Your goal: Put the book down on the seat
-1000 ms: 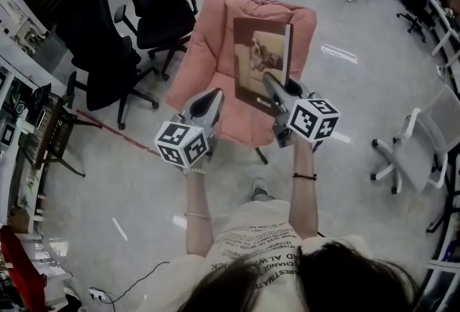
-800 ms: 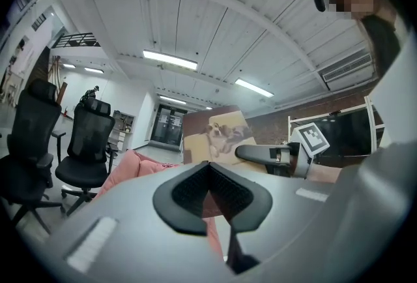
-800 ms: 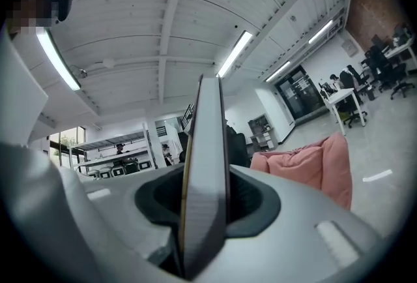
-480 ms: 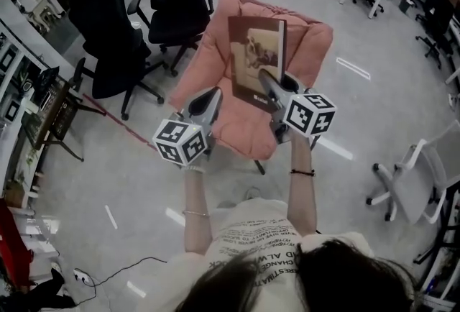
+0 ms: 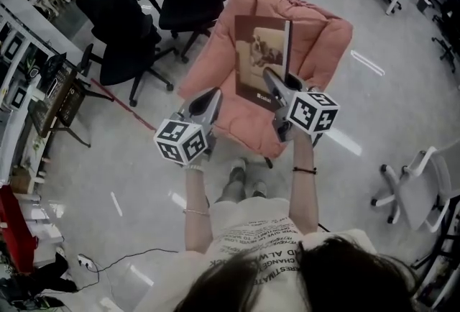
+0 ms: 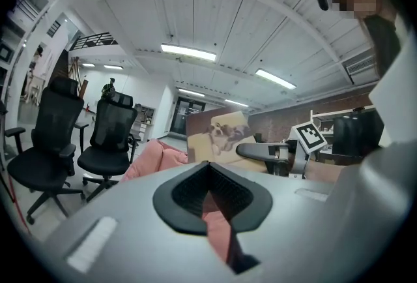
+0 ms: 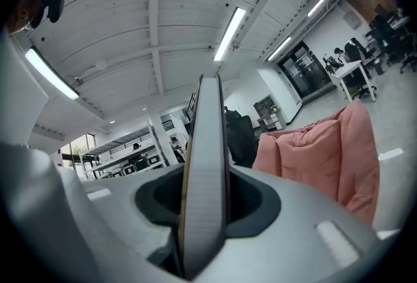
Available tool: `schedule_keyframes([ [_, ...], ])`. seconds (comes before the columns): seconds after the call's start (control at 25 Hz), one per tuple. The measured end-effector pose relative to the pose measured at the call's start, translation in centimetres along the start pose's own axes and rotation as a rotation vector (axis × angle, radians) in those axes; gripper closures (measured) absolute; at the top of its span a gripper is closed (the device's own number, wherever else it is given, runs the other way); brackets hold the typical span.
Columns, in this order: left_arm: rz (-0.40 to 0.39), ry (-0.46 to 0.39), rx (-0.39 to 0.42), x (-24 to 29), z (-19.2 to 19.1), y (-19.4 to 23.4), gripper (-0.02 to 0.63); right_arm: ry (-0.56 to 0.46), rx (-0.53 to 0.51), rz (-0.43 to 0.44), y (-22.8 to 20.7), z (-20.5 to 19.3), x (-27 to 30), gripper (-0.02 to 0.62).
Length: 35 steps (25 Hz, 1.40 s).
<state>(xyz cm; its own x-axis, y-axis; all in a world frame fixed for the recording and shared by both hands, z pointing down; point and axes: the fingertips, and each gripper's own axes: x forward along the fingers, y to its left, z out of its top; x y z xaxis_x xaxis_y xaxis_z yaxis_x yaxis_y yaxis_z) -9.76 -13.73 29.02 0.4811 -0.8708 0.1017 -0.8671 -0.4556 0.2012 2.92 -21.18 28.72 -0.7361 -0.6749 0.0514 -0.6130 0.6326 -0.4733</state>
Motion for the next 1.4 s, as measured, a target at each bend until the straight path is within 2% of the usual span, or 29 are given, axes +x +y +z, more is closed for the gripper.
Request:
schedule_keyframes([
  [0.36, -0.069, 0.042, -0.03, 5.2, -0.2, 5.9, 0.607, -0.012, 0.022, -0.082, -3.7, 0.6, 5.5, 0.451],
  [0.88, -0.135, 0.139, -0.098, 11.6, -2.9, 14.2, 0.608, 0.045, 0.104, -0.167, -8.7, -2.4, 13.8, 0.451],
  [1.24, -0.177, 0.194, -0.113, 14.0, -5.0, 16.5, 0.607, 0.071, 0.138, -0.19, -10.3, -4.5, 16.8, 0.451],
  [1.4, -0.182, 0.211, -0.138, 14.6, -6.4, 16.2, 0.608, 0.094, 0.152, -0.198, -11.3, -5.5, 16.7, 0.451],
])
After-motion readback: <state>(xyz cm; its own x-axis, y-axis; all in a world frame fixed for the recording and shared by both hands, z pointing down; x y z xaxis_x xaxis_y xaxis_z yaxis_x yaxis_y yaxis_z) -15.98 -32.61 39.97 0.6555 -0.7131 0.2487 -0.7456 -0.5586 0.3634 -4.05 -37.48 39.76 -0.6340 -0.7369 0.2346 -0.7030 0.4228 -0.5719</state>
